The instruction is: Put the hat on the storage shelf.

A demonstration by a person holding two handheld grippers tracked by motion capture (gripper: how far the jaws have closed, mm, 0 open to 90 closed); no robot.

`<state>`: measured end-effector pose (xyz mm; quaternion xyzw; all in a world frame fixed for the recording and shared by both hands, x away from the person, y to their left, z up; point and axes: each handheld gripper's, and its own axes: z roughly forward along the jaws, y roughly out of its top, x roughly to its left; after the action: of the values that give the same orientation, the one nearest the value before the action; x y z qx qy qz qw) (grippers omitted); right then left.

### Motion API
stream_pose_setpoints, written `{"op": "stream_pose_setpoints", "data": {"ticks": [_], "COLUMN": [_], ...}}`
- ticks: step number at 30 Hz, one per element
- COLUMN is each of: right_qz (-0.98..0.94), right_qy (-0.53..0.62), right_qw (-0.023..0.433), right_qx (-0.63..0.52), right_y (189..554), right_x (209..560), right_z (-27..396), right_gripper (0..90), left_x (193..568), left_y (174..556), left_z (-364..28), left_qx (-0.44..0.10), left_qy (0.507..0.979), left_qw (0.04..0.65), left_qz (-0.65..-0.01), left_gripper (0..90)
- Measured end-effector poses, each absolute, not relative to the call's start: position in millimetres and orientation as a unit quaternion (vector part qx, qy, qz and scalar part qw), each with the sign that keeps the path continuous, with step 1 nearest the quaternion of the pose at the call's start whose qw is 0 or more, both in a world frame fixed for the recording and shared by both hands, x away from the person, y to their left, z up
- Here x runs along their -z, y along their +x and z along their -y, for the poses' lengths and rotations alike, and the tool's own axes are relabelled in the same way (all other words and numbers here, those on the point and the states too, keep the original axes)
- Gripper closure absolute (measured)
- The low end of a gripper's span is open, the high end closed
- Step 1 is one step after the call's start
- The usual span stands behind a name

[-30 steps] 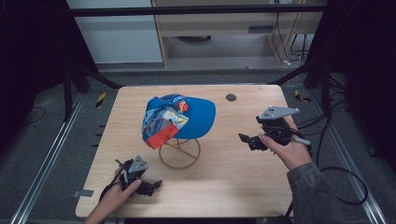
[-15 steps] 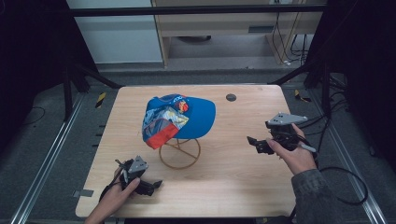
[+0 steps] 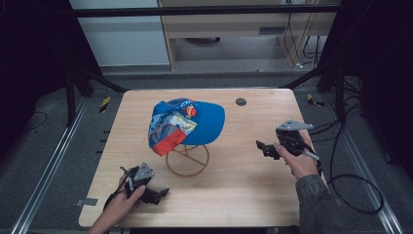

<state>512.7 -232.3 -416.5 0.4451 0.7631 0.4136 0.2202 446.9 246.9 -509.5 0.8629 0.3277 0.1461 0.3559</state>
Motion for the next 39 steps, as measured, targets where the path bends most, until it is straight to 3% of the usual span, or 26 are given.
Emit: {"op": "stream_pose_setpoints", "data": {"ticks": [15, 39], "right_qz": [-0.763, -0.757], "right_qy": [0.469, 0.494], "right_qw": [0.196, 0.165], "right_qx": [-0.401, -0.394], "right_y": [534, 526], "right_x": [445, 494], "right_z": [219, 200], "right_gripper": [10.8, 8.6], "left_x": [509, 510], "left_y": [447, 447], "left_z": [-247, -247], "left_qx": [-0.146, -0.146], "left_qy": [0.863, 0.863], "left_qw": [0.356, 0.356], "left_qz": [-0.327, -0.327], "left_gripper": [0.0, 0.0]}}
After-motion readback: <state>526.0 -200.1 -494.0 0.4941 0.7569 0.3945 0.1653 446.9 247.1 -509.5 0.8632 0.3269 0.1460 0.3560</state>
